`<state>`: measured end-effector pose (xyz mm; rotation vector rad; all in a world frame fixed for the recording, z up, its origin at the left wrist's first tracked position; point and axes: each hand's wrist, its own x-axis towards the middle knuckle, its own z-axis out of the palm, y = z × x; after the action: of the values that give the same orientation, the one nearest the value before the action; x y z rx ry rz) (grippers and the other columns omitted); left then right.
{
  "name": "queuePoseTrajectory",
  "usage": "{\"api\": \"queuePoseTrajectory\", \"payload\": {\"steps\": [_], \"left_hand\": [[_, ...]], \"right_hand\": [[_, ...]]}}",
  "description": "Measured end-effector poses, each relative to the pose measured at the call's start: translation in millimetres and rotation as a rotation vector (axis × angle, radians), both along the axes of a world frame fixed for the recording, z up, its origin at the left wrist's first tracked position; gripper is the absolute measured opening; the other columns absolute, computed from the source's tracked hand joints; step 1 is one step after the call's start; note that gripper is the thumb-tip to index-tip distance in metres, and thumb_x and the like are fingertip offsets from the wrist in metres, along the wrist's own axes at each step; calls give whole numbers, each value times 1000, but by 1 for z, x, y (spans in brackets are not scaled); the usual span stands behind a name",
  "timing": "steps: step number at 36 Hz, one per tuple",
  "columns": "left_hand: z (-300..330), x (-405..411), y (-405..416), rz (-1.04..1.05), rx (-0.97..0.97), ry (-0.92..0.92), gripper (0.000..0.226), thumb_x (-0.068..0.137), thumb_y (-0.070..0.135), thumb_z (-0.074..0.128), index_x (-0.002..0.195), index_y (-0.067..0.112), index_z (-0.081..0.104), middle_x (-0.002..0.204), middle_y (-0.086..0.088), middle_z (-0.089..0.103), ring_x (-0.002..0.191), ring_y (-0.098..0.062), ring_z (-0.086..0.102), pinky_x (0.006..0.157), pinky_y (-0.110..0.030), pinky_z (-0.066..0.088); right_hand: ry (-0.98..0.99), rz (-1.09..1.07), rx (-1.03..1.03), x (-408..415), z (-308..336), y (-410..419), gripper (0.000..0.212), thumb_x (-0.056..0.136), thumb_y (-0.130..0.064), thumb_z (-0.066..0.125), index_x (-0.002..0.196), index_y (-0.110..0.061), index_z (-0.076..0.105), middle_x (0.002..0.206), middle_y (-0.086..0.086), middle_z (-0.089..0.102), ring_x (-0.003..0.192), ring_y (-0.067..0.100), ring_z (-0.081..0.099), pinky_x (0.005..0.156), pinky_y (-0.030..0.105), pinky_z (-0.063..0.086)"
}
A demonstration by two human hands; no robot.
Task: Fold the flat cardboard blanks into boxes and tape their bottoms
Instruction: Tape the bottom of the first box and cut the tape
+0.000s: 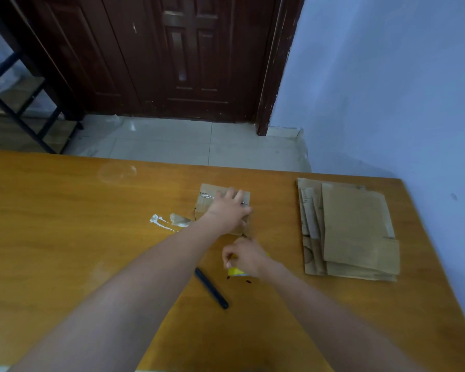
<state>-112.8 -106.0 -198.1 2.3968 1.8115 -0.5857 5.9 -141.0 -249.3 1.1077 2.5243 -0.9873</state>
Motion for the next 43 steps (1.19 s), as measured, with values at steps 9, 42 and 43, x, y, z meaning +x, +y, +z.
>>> {"api": "queuePoseTrajectory", "payload": {"steps": [9,42,43], "left_hand": [[-5,-4,1,-25,27,12,47,96,49,39,139,31,34,146,-18,24,136,-37,21,100,-51,31],[-6,-8,1,-4,-9,-59,47,97,46,39,141,33,32,147,-17,22,138,-37,16,104,-55,27],[-6,-8,1,-5,-5,-59,47,97,46,39,141,34,32,146,-17,22,138,-37,16,103,-55,27]], "right_hand": [[-71,73,239,-24,-12,-28,14,94,-14,39,97,-14,52,93,6,66,97,25,57,116,50,2],[-67,392,487,0,-49,-91,34,51,-23,88,75,-27,63,78,-8,63,107,19,46,80,32,55],[-55,388,506,1,-50,-92,36,51,-23,88,75,-28,62,78,-8,62,107,19,45,81,32,55]]}}
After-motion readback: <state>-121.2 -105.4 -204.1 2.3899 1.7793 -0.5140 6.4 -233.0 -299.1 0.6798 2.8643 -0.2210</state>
